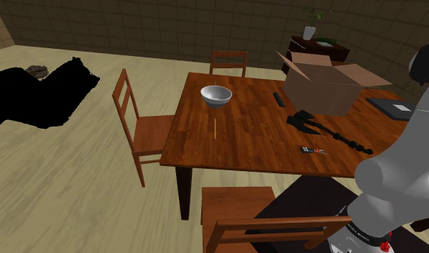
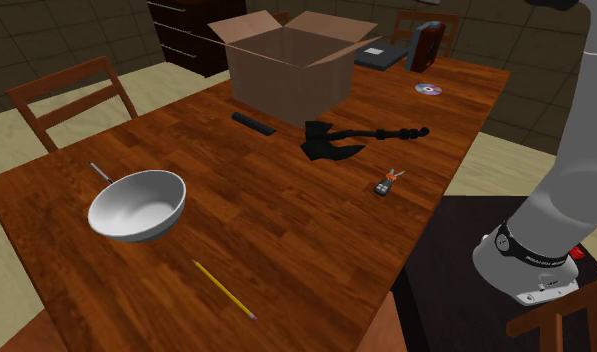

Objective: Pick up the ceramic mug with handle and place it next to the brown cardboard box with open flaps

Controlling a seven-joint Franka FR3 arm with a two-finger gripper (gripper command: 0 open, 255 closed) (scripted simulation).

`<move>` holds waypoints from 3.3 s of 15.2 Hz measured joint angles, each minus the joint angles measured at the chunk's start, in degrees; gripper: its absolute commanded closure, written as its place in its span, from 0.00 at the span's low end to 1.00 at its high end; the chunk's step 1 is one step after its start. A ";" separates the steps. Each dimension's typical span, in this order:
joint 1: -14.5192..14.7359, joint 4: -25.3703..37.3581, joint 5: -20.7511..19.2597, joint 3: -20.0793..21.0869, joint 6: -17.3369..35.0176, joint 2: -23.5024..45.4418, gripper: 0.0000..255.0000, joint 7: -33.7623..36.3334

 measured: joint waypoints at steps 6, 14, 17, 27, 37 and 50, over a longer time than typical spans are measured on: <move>3.79 -9.85 -2.88 -0.34 6.65 -3.70 1.00 0.54; 6.88 -20.05 -5.38 -0.32 14.28 -6.97 1.00 1.53; 7.51 -23.23 -5.89 -0.27 16.91 -7.67 1.00 1.71; 9.02 -32.94 -6.97 -0.06 25.40 -9.28 1.00 2.10; 9.37 -40.01 -6.37 0.31 32.82 -8.74 1.00 1.72; 8.89 -47.08 -3.78 1.25 41.88 -5.95 1.00 0.12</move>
